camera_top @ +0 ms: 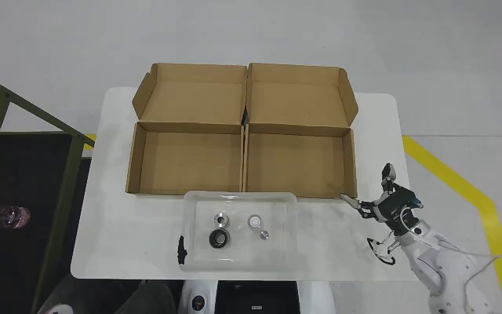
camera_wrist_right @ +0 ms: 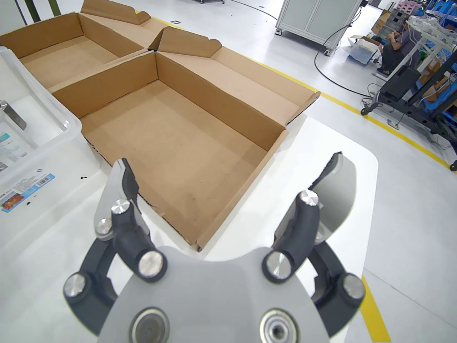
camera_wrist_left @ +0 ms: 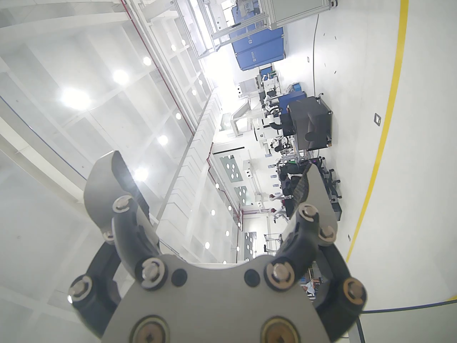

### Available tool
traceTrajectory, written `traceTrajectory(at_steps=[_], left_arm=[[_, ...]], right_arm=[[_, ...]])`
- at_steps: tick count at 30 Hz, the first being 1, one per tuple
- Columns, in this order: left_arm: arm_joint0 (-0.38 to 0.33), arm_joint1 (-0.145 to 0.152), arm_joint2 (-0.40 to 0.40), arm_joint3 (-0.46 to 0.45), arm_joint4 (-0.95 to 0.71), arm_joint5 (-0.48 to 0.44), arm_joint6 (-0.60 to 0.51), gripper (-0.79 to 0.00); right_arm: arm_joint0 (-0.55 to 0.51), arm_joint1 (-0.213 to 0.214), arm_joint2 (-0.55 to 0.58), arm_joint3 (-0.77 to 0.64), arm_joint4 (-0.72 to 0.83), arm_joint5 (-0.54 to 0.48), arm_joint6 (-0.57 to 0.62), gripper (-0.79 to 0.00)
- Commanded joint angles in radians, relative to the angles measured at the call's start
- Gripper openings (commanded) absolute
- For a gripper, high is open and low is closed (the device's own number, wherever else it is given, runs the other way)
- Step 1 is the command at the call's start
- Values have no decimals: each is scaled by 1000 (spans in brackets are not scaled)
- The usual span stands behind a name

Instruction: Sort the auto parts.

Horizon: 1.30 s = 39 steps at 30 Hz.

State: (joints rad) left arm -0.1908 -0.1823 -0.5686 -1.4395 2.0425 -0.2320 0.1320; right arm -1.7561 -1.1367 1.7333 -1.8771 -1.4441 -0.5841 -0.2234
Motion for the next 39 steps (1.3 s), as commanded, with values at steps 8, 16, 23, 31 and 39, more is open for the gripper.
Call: traceTrajectory(at_steps=[8,16,23,31,39], left_arm=[[0,0,0,0,0,0,0,-1],[0,0,0,0,0,0,0,0],[0,0,0,0,0,0,0,0],[0,0,0,0,0,0,0,0],[0,0,0,0,0,0,0,0]], right_arm=[[0,0,0,0,0,0,0,-1],[18,3,-22,-6,8,-48,41,0],[69,14,-62,-40,10,-196,106,0],[121,21,-146,-94,48,-312,174,0],[164,22,-272,-150,91,-362,282,0]])
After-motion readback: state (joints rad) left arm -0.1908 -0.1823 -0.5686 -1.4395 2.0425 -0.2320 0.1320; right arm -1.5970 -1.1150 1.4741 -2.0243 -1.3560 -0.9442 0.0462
